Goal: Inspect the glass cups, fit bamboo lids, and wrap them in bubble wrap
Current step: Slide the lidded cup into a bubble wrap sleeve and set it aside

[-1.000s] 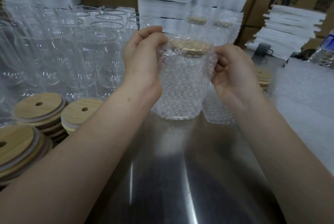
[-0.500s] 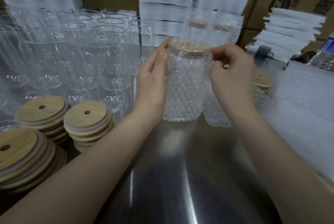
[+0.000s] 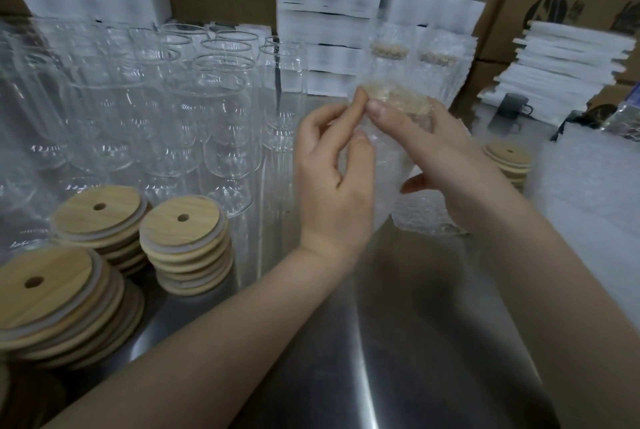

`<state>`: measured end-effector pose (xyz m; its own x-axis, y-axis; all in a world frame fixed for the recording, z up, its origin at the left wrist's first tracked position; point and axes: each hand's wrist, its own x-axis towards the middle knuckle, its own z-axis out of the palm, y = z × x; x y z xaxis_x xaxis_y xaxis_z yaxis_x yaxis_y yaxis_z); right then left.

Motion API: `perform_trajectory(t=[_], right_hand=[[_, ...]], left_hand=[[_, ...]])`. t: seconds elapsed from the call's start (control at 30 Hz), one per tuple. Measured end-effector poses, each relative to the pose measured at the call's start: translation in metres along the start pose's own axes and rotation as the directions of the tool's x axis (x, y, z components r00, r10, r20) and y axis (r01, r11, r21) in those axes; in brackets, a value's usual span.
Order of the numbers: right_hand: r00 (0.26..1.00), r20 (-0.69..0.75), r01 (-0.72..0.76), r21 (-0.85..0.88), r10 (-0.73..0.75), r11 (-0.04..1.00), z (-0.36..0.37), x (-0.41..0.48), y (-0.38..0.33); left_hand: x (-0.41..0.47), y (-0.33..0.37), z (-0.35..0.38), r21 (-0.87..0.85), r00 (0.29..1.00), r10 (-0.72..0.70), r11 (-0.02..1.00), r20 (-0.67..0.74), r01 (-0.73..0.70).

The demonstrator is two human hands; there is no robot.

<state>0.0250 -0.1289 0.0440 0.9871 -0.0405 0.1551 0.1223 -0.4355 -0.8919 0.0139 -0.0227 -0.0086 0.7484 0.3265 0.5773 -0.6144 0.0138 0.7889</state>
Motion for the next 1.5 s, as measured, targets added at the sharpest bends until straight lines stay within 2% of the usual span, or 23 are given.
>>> perform_trajectory(t=[0.17, 0.27, 0.4, 0.47, 0.53, 0.73, 0.87, 0.93, 1.07, 1.1, 1.17, 1.23, 1.27, 1.33, 1.5], right_hand=[[0.992, 0.114, 0.034, 0.096, -0.045, 0.995, -0.013, 0.008, 0.008], [0.973, 0.21, 0.075, 0.124, -0.101, 0.989, -0.016, 0.01, 0.009], [0.96, 0.255, 0.08, 0.146, -0.115, 0.986, -0.016, 0.014, 0.01], [0.952, 0.282, 0.074, 0.159, -0.117, 0.985, -0.017, 0.016, 0.01], [0.941, 0.317, 0.067, 0.166, -0.118, 0.984, -0.019, 0.017, 0.01], [0.939, 0.324, 0.089, 0.098, -0.116, 0.991, -0.026, 0.02, 0.007], [0.982, 0.17, 0.101, -0.121, -0.08, 0.988, -0.03, 0.014, -0.003], [0.986, 0.09, 0.157, -0.182, -0.143, 0.971, -0.031, 0.009, -0.012], [0.951, 0.06, 0.308, -0.296, -0.304, 0.904, -0.03, -0.001, -0.022], [0.945, 0.059, 0.322, -0.332, -0.321, 0.887, -0.029, -0.002, -0.022], [0.944, 0.049, 0.319, -0.371, -0.325, 0.872, -0.028, -0.004, -0.021], [0.951, 0.047, 0.303, -0.321, -0.304, 0.897, -0.029, -0.005, -0.018], [0.956, 0.052, 0.291, -0.263, -0.288, 0.92, -0.029, -0.004, -0.017], [0.966, 0.059, 0.259, -0.149, -0.253, 0.954, -0.03, -0.002, -0.014], [0.97, 0.036, 0.24, 0.007, -0.24, 0.971, -0.028, 0.007, -0.006]], left_hand=[[0.004, 0.004, -0.008, 0.156, 0.989, 0.121, 0.979, 0.089, -0.134], [0.008, 0.004, -0.011, 0.167, 0.974, 0.105, 0.976, 0.2, -0.14], [0.014, 0.001, -0.014, -0.022, 0.937, -0.04, 0.998, 0.346, 0.051], [0.02, -0.003, -0.018, -0.03, 0.896, -0.162, 0.981, 0.414, 0.191], [0.024, -0.006, -0.02, -0.026, 0.863, -0.232, 0.962, 0.449, 0.272], [0.026, -0.005, -0.016, -0.015, 0.908, -0.201, 0.975, 0.368, 0.222], [0.026, -0.004, -0.014, 0.1, 0.965, -0.146, 0.987, 0.219, 0.126], [0.024, -0.002, -0.011, 0.153, 0.979, -0.107, 0.985, 0.172, 0.08], [0.023, 0.0, -0.01, 0.187, 0.972, -0.098, 0.981, 0.212, 0.058], [0.024, 0.001, -0.013, 0.163, 0.959, -0.113, 0.984, 0.258, 0.072], [0.028, 0.003, -0.018, 0.006, 0.941, -0.148, 0.988, 0.306, 0.153], [0.032, 0.003, -0.021, -0.151, 0.948, -0.194, 0.96, 0.252, 0.236], [0.035, 0.004, -0.022, -0.175, 0.952, -0.223, 0.949, 0.21, 0.261], [0.042, 0.007, -0.024, -0.168, 0.954, -0.259, 0.944, 0.147, 0.283], [0.048, 0.016, -0.023, -0.137, 0.933, -0.334, 0.926, 0.131, 0.351]])
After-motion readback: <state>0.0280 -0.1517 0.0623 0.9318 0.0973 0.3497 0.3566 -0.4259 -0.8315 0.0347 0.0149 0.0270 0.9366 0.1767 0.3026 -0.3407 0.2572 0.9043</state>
